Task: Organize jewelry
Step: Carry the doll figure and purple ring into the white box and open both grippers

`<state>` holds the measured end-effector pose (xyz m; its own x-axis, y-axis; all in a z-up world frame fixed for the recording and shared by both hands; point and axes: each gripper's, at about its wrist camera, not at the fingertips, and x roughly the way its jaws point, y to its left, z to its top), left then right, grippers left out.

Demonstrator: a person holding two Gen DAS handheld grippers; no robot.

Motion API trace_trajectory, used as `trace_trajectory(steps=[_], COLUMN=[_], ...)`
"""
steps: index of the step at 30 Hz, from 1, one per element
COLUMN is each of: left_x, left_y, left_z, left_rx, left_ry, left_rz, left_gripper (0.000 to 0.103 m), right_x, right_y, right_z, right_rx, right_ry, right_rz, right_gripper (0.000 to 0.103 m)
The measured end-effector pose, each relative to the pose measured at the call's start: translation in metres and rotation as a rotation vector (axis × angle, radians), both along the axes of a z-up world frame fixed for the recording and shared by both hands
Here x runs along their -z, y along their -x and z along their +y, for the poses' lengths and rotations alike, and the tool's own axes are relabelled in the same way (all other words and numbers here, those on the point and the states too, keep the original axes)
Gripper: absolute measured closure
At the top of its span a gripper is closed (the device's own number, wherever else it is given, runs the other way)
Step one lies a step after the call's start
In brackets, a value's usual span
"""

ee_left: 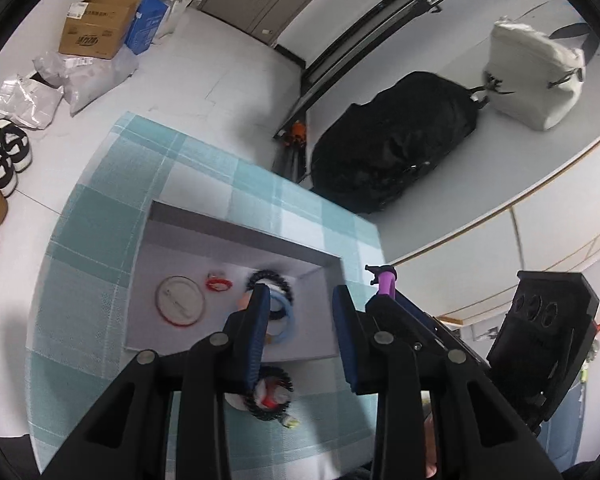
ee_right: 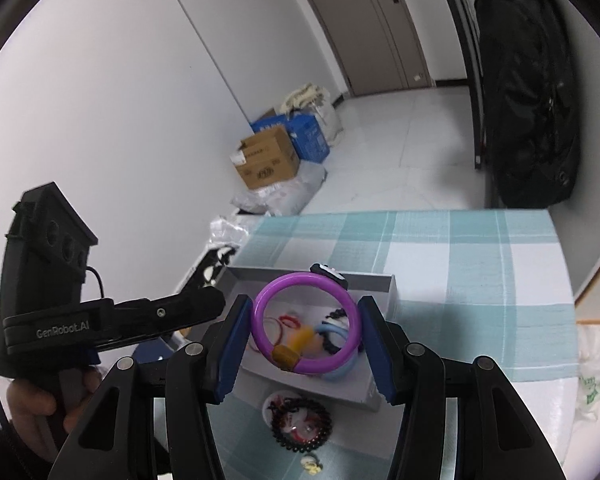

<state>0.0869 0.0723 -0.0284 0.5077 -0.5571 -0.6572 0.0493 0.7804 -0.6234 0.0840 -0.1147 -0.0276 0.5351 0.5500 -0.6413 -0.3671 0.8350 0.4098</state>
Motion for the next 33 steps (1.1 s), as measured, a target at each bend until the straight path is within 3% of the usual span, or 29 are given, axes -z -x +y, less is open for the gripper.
trace_trajectory(steps=[2,8,11,17,33], left_x=[0.002,0.019,0.019,0.015,0.001], left_y=[-0.002,-0.016,-0.016,-0.011,0.015], left_z=[0.0,0.008,0.013,0.011,-0.017], left_rx=[0.002,-0.037,-0.054,-0.058,-0.025], left_ry=[-0.034,-0.035,-0.035,-0.048,-0.302], left_rz=[0.009,0.093,0.098,0.082,-0.003], left_gripper=[0.076,0.076,0.071,0.065,0.062], right_x=[0.006,0.024,0.024,0.013,-0.003], right_y=[-0.006,-0.021,-0.018,-0.009,0.013], right_z=[0.001,0.014,0.022,0.011,-0.013], right_rx=[0.0,-0.045,-0.067,-0.025,0.059], right_ry=[0.003,0.042,0.1,0.085,0.091], right_rz=[0.025,0.102,0.081,0.018,-0.059], right_gripper=[0.05,0.047,0.042,0.035,0.021])
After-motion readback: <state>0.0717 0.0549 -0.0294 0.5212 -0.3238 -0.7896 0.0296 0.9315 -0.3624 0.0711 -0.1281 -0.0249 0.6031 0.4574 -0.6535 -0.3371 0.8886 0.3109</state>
